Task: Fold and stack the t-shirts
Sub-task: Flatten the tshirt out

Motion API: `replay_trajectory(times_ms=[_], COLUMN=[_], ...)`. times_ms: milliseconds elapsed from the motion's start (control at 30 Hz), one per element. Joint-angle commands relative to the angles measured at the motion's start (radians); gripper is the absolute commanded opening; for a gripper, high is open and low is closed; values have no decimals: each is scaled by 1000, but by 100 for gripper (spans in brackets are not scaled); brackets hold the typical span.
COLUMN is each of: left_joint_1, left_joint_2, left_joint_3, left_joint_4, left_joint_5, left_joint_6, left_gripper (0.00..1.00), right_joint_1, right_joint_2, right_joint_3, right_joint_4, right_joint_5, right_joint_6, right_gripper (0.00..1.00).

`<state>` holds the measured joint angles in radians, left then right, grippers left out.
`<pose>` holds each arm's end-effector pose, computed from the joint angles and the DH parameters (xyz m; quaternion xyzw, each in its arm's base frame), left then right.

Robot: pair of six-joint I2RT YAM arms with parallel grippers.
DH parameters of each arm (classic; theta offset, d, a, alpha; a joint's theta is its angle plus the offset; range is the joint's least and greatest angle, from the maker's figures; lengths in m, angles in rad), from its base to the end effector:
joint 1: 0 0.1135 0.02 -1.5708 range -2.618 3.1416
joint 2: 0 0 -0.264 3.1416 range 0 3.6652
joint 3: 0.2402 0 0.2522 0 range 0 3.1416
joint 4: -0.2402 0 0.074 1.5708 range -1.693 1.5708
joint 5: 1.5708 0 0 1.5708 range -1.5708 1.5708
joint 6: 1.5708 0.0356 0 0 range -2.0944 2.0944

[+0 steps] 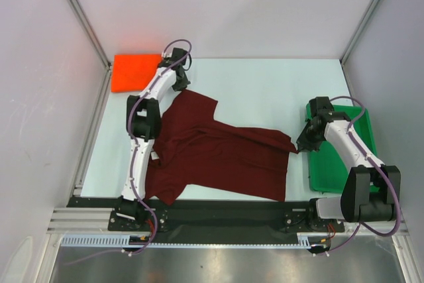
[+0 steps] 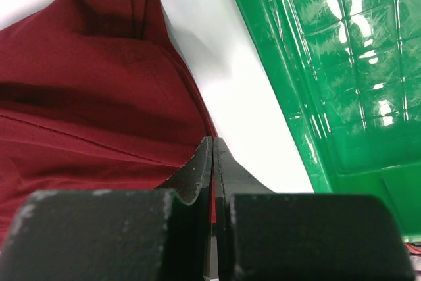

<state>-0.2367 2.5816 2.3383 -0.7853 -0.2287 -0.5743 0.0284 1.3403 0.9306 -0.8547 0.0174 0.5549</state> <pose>0.5385 -0.1216 0.1599 -0.1909 0.9384 -0.0039 0.2878 0.2412 0.0062 0.2235 0.2585 0.9539 0.0356 0.1486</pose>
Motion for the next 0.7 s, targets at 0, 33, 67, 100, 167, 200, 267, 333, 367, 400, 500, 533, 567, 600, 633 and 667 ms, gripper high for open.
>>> replay_trajectory(times_ms=[0,33,67,100,167,200,267,333,367,400,500,533,567,600,633,667], left_joint_1=[-19,-19,-19,-19,-21,-21,-24,-27,-29,-29,-35,-36,-38,-38,-38,-36], left_joint_2=[-72,-133,-159,-193,-291,-320,-389,-425,-443,-486,-582,-604,-629,-670,-695,-713], left_joint_3=[-168,-204,-238,-307,-385,-448,-485,-511,-516,-531,-557,-556,-551,-544,-539,-531], left_joint_4=[29,43,55,92,148,194,216,230,227,239,276,282,284,288,290,291], left_joint_5=[0,-17,-33,-53,-55,-52,-46,-41,-40,-35,-32,-28,-26,-24,-23,-18], left_joint_6=[11,8,11,14,48,63,111,142,149,160,188,197,198,198,203,205], left_gripper=[0,0,0,0,0,0,0,0,0,0,0,0,0,0,0,0], right_joint_1=[-7,-5,-7,-7,-7,-7,-7,-5,-5,-7,-7,-5,-5,-5,-5,-5], right_joint_2=[-21,-20,-17,-13,-3,5,28,66,78,115,199,221,238,267,276,284], right_joint_3=[8,13,13,14,20,25,63,94,126,152,274,304,341,402,434,463], right_joint_4=[-7,-7,-7,-4,2,5,-1,0,3,2,-32,-41,-58,-64,-70,-82], right_joint_5=[9,6,3,0,-7,-8,-7,-7,-43,-45,-33,-31,-28,-28,-28,-30], right_joint_6=[-29,-27,-27,-26,-27,-33,-38,-53,-64,-73,-114,-134,-145,-154,-164,-165], right_gripper=[0,0,0,0,0,0,0,0,0,0,0,0,0,0,0,0])
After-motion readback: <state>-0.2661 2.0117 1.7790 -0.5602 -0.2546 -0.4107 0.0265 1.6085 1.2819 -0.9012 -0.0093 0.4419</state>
